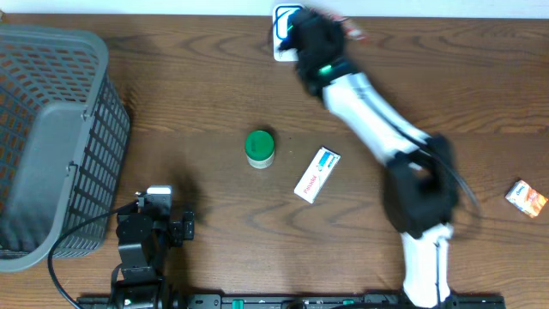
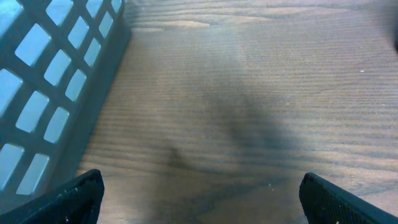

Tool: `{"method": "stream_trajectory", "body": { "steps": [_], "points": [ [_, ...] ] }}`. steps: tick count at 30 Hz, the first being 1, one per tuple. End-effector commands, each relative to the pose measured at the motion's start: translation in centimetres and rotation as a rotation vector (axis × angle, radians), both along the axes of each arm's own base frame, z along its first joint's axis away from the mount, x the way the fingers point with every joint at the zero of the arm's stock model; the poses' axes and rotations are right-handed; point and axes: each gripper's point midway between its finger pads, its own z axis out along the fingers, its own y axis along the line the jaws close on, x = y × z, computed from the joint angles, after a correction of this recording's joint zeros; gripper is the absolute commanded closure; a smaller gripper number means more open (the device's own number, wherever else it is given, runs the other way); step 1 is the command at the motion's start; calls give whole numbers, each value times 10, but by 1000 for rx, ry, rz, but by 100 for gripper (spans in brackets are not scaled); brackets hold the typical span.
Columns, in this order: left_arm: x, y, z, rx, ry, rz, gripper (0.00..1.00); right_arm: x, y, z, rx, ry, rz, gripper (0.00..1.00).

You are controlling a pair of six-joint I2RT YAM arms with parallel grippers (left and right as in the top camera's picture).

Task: Scan the item barcode
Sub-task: 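Move the chocolate bar right and drop it at the table's right edge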

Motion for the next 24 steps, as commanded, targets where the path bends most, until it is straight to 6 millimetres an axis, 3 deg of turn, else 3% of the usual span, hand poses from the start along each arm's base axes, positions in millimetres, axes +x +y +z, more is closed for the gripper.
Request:
{"method": "stream_trajectory", "body": {
  "steps": [1, 5, 9, 15, 20, 24],
  "points": [
    [-6, 1, -11, 6, 38, 7, 0, -30, -77, 69, 242, -135, -211, 99],
    [-6, 1, -11, 6, 38, 7, 0, -66, -171, 62, 444, -140, -489, 99],
    [-6, 1, -11, 6, 38, 7, 0, -113, -255, 20, 604, -52, -783, 99],
    [-6, 1, -11, 6, 38, 7, 0, -192, -360, -39, 784, -132, -1253, 99],
    [-6, 1, -11, 6, 38, 7, 0, -256, -402, -94, 847, -233, -1571, 99],
    [-6, 1, -11, 7, 38, 7, 0, -284, -413, -127, 860, -264, -1679, 99]
  ]
}}
